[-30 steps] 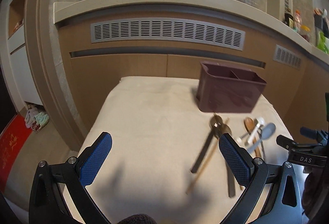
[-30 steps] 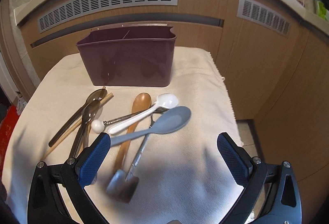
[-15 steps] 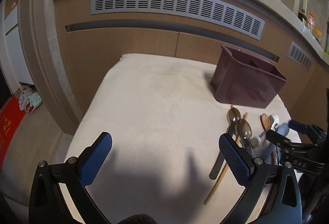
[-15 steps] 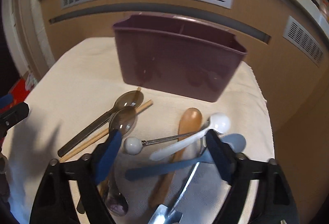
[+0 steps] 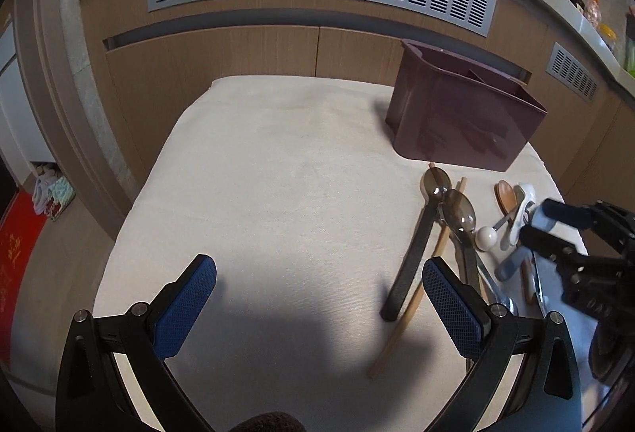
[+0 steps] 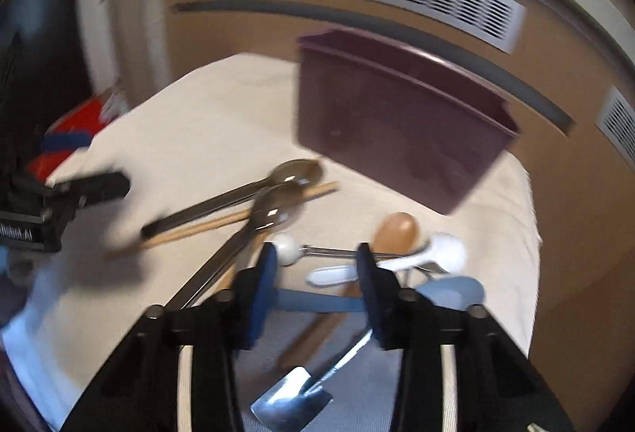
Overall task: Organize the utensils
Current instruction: 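Reach the right gripper into the utensil pile and grasp the white knob-handled spoon, then lift the white spoon with the right gripper while the left gripper grasps a dark metal spoon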
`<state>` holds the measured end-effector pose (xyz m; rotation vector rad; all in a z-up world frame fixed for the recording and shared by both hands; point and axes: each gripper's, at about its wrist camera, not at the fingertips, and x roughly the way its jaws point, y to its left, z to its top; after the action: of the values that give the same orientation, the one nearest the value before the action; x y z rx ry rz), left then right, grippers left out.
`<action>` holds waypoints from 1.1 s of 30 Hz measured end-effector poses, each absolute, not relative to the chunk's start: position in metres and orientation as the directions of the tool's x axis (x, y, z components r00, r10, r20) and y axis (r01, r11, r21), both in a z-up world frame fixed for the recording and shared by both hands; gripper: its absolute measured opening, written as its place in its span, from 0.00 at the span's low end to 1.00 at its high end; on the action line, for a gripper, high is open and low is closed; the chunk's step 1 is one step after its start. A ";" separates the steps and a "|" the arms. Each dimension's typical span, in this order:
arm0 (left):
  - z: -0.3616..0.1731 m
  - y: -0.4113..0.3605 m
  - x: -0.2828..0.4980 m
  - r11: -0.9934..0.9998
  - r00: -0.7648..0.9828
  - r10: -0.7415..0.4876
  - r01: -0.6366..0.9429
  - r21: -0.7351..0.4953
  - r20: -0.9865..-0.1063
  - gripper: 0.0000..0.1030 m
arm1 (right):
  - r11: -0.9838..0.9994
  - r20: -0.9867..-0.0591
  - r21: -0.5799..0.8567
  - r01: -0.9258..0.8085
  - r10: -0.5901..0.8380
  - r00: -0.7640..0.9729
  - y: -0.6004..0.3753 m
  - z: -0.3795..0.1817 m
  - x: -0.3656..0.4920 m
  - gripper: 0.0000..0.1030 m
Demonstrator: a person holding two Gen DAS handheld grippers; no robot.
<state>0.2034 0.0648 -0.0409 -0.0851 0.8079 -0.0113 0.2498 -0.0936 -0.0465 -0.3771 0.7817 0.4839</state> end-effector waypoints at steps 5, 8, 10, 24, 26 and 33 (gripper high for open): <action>-0.031 0.068 0.194 0.999 0.710 -0.003 -0.026 -0.031 -0.705 1.00 | 0.692 -0.770 -0.286 -0.663 0.246 0.589 -0.076 -0.063 0.252 0.29; -0.031 0.077 0.191 0.999 0.708 0.013 -0.044 -0.025 -0.706 1.00 | 0.635 -0.781 -0.355 -0.686 0.203 0.591 -0.071 -0.071 0.255 0.29; -0.033 0.083 0.192 0.998 0.704 0.018 -0.058 -0.033 -0.710 1.00 | 0.624 -0.784 -0.371 -0.688 0.186 0.592 -0.071 -0.073 0.259 0.29; -0.045 0.082 0.196 0.998 0.672 -0.007 -0.042 -0.048 -0.741 1.00 | 0.693 -0.860 -0.092 -0.715 0.306 0.408 -0.062 -0.068 0.319 0.30; -0.044 0.080 0.196 0.998 0.668 -0.013 -0.035 -0.048 -0.744 1.00 | 0.724 -0.849 -0.107 -0.682 0.290 0.442 -0.067 -0.064 0.317 0.26; -0.042 0.047 0.204 0.996 0.640 -0.092 0.070 -0.061 -0.763 1.00 | 0.857 -0.769 -0.027 -0.514 0.311 0.559 -0.112 -0.018 0.296 0.21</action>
<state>0.2035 0.0472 -0.0415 -0.0270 0.8713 -0.0925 0.2957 -0.1122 -0.0177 -0.2617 0.8483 0.4930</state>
